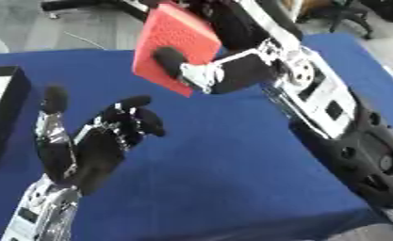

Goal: Pick up the objects with one hand, pass them to the other hand, and then place them into the box on the other side of the table.

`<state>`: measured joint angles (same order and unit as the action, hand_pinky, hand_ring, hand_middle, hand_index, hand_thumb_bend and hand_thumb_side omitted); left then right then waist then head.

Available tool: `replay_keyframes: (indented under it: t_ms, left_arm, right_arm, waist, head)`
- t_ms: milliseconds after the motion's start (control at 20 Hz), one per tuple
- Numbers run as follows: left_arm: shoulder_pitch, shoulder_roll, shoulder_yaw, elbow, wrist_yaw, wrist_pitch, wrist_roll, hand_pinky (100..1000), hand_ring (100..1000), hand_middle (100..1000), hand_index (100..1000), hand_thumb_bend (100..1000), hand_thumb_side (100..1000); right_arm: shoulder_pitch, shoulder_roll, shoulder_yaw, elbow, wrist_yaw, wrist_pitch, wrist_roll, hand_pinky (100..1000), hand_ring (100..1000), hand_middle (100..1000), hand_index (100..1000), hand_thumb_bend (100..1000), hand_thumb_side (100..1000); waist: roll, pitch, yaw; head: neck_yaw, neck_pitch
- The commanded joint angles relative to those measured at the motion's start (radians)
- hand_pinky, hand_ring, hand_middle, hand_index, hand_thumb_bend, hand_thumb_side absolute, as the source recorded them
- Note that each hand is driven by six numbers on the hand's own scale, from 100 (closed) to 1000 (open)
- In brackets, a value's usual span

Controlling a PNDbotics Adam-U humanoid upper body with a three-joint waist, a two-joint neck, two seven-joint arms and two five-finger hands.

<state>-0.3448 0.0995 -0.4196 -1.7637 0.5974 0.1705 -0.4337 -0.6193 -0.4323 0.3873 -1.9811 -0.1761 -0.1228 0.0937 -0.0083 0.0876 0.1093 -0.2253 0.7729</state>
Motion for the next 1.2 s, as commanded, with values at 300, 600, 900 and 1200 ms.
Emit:
replay_keyframes:
  t_ms: [300, 600, 900, 1200]
  left_arm:
    - [-0.022, -0.003, -0.006, -0.023, 0.1, 0.003, -0.026, 982, 677, 641, 860, 737, 1000]
    - [-0.023, -0.002, -0.011, -0.022, 0.119, 0.011, -0.045, 982, 679, 649, 862, 740, 1000]
    - [-0.013, -0.002, -0.002, -0.004, 0.131, 0.009, -0.029, 980, 682, 654, 861, 752, 1000]
    - [-0.006, -0.003, -0.003, 0.011, 0.145, 0.007, -0.025, 979, 684, 658, 862, 701, 1000]
  right_arm:
    - [0.009, 0.018, -0.001, -0.015, 0.009, 0.037, -0.003, 371, 588, 683, 610, 100, 100]
    - [0.014, 0.035, 0.014, 0.009, 0.011, 0.046, 0.017, 375, 594, 688, 611, 100, 100]
    - [0.022, 0.021, 0.014, 0.014, 0.043, 0.024, 0.017, 375, 594, 687, 612, 100, 100]
    - [0.034, 0.018, 0.016, 0.02, 0.067, 0.013, 0.009, 377, 596, 687, 612, 100, 100]
  waist:
    - [0.0, -0.005, -0.003]
    - [-0.001, -0.003, -0.002]
    - [-0.002, -0.003, -0.005]
    - [-0.001, -0.001, -0.01]
  head:
    - [0.042, -0.003]
    - [0.045, -0.003]
    - [0.044, -0.003]
    - [0.049, -0.003]
